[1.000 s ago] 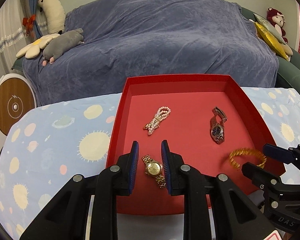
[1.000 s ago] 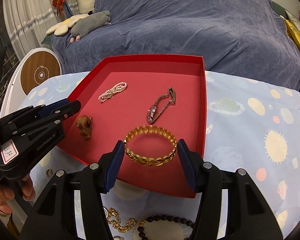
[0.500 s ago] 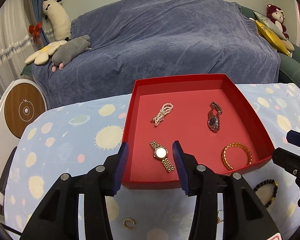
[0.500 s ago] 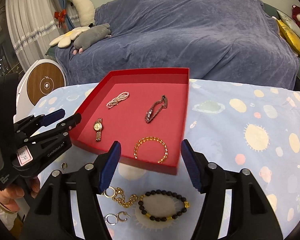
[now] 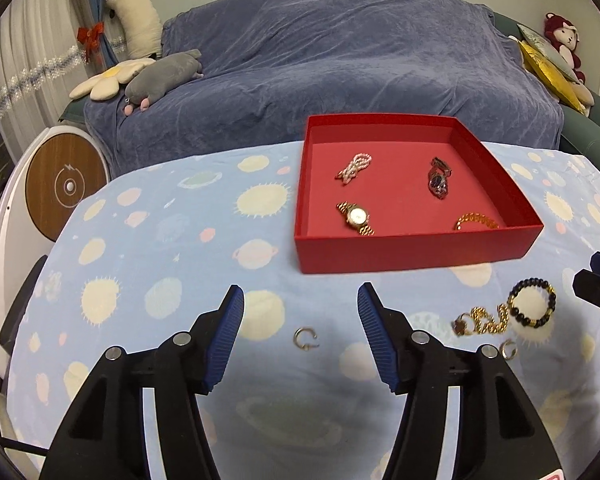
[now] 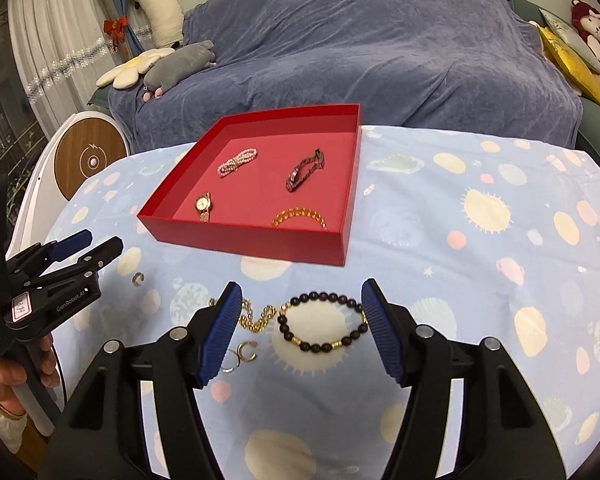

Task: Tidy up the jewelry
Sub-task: 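Move the right gripper to the black-bead bracelet and close on it, then carry the black-bead bracelet into the red box and release it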

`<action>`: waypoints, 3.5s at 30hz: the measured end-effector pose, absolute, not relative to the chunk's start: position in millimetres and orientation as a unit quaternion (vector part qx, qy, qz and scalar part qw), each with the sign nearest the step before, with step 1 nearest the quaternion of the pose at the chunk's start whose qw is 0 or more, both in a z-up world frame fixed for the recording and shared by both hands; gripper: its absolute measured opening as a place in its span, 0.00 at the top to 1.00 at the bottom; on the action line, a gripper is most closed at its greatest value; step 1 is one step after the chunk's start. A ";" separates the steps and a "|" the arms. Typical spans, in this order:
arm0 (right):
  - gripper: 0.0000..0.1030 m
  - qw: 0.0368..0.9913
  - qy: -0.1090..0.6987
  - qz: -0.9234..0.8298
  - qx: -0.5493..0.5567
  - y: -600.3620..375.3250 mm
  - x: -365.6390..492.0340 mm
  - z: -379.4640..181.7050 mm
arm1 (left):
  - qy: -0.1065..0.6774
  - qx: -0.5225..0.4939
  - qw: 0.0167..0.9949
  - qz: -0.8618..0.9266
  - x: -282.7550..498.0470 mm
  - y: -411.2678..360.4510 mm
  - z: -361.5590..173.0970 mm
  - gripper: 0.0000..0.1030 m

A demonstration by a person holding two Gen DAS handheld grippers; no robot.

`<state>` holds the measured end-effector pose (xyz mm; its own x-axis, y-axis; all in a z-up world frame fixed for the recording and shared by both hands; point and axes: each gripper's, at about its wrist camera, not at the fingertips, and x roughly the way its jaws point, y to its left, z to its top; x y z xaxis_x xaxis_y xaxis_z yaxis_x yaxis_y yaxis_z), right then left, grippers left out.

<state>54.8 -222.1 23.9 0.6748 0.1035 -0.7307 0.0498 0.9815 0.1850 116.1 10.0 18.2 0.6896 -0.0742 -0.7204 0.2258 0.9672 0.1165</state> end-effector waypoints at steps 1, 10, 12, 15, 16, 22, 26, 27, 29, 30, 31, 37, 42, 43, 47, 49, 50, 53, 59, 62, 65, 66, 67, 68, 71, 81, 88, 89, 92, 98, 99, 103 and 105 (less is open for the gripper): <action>0.42 0.907 0.408 0.015 0.100 -221.5 51.0 19.9 | 0.390 0.095 0.912 -0.080 113.4 16.2 14.5 0.41; 0.42 0.894 0.435 -0.005 0.112 -215.3 41.6 -8.5 | 0.417 0.082 0.902 -0.078 104.7 42.1 -9.8 0.39; 0.42 0.893 0.436 -0.004 0.115 -215.3 42.6 -9.9 | 0.420 0.074 0.901 -0.084 106.1 43.6 -11.8 0.39; 0.42 0.892 0.438 -0.005 0.113 -215.2 43.4 -12.1 | 0.423 0.073 0.899 -0.088 110.6 39.8 -15.7 0.39; 0.42 0.891 0.439 -0.006 0.115 -216.0 44.0 -13.7 | 0.424 0.073 0.898 -0.089 112.0 38.2 -17.9 0.39; 0.42 0.887 0.446 -0.011 0.118 -219.7 49.6 -20.0 | 0.432 0.078 0.894 -0.094 118.6 27.4 -28.3 0.39; 0.42 0.887 0.447 -0.008 0.118 -218.6 51.9 -20.8 | 0.433 0.075 0.893 -0.096 119.6 26.7 -29.7 0.39; 0.42 0.887 0.446 -0.006 0.117 -217.9 51.8 -20.0 | 0.433 0.074 0.893 -0.098 119.8 26.7 -29.2 0.39; 0.42 0.890 0.441 0.000 0.115 -215.1 51.3 -16.7 | 0.429 0.073 0.894 -0.109 117.2 23.0 -26.8 0.39; 0.42 0.892 0.439 0.002 0.110 -213.1 51.2 -15.4 | 0.427 0.074 0.894 -0.116 115.8 20.0 -25.1 0.39; 0.42 0.893 0.438 0.002 0.106 -211.3 51.3 -14.9 | 0.426 0.074 0.893 -0.124 113.9 16.1 -23.5 0.39; 0.44 0.887 0.450 -0.009 0.103 -213.0 53.9 -22.1 | 0.430 0.065 0.883 -0.177 104.2 -18.4 -18.7 0.39; 0.44 0.889 0.443 -0.018 0.115 -222.2 52.0 -18.8 | 0.430 0.069 0.876 -0.207 100.5 -52.0 -18.4 0.39; 0.44 0.889 0.443 -0.018 0.115 -223.0 52.0 -18.9 | 0.428 0.069 0.876 -0.210 100.9 -57.6 -19.0 0.39; 0.44 0.887 0.446 -0.019 0.114 -224.5 52.7 -20.5 | 0.428 0.078 0.875 -0.212 105.4 -75.5 -27.4 0.44; 0.44 0.887 0.447 -0.021 0.116 -226.9 53.5 -21.2 | 0.436 0.082 0.871 -0.210 110.6 -80.0 -34.4 0.58; 0.45 0.886 0.447 -0.021 0.118 -228.4 54.4 -21.7 | 0.443 0.084 0.868 -0.207 113.2 -80.7 -38.3 0.68; 0.48 0.884 0.450 -0.021 0.126 -232.2 56.6 -24.6 | 0.433 0.097 0.873 -0.203 114.0 -81.5 -41.1 0.85; 0.51 0.885 0.446 -0.026 0.130 -235.8 62.1 -23.7 | 0.433 0.093 0.872 -0.207 116.6 -71.7 -39.1 0.93; 0.51 0.886 0.443 -0.031 0.132 -239.8 66.2 -23.4 | 0.434 0.085 0.874 -0.202 119.1 -62.5 -35.9 0.93; 0.57 0.884 0.447 -0.037 0.133 -242.6 71.7 -27.1 | 0.432 0.082 0.876 -0.198 119.9 -54.0 -31.7 0.93; 0.59 0.883 0.449 -0.039 0.132 -243.0 73.8 -28.8 | 0.431 0.080 0.877 -0.196 119.8 -50.8 -29.9 0.93; 0.60 0.882 0.451 -0.040 0.132 -243.6 75.5 -30.2 | 0.430 0.079 0.878 -0.195 119.3 -47.7 -28.5 0.93; 0.63 0.881 0.453 -0.042 0.131 -243.9 77.4 -32.1 | 0.430 0.077 0.878 -0.194 118.8 -44.7 -26.9 0.93; 0.69 0.883 0.451 -0.050 0.121 -243.8 81.4 -34.6 | 0.427 0.072 0.881 -0.190 117.0 -36.2 -21.8 0.93; 0.92 0.890 0.437 -0.062 0.117 -248.3 77.4 -26.1 | 0.419 0.060 0.888 -0.181 116.9 -18.8 -5.7 0.93; 0.93 0.915 0.390 -0.034 0.102 -237.6 63.5 21.7 | 0.409 0.064 0.890 -0.188 114.8 -12.2 16.5 0.93; 0.93 0.919 0.382 -0.028 0.096 -235.1 62.3 31.8 | 0.407 0.064 0.891 -0.191 115.4 -12.1 22.3 0.93; 0.93 0.931 0.357 -0.011 0.074 -228.6 68.2 63.5 | 0.388 0.065 0.898 -0.196 123.2 -10.9 47.2 0.93; 0.93 0.941 0.333 0.017 0.064 -222.7 118.8 103.8 | 0.354 0.086 0.912 -0.191 163.9 -24.6 87.4 0.93; 0.93 0.942 0.331 0.018 0.061 -220.4 130.4 106.7 | 0.351 0.091 0.913 -0.187 173.6 -29.6 90.5 0.93; 0.93 0.939 0.337 0.025 0.068 -213.2 179.7 103.3 | 0.351 0.113 0.912 -0.179 213.1 -53.4 88.9 0.93; 0.93 0.936 0.343 0.028 0.073 -210.5 205.3 95.4 | 0.359 0.111 0.910 -0.176 231.7 -61.9 80.7 0.93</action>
<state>205.3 -210.5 95.4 0.7627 0.1024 -0.6386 -0.0025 0.9878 0.1554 231.7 -61.9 80.7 0.6799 -0.2416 -0.6924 0.4003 0.9134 0.0744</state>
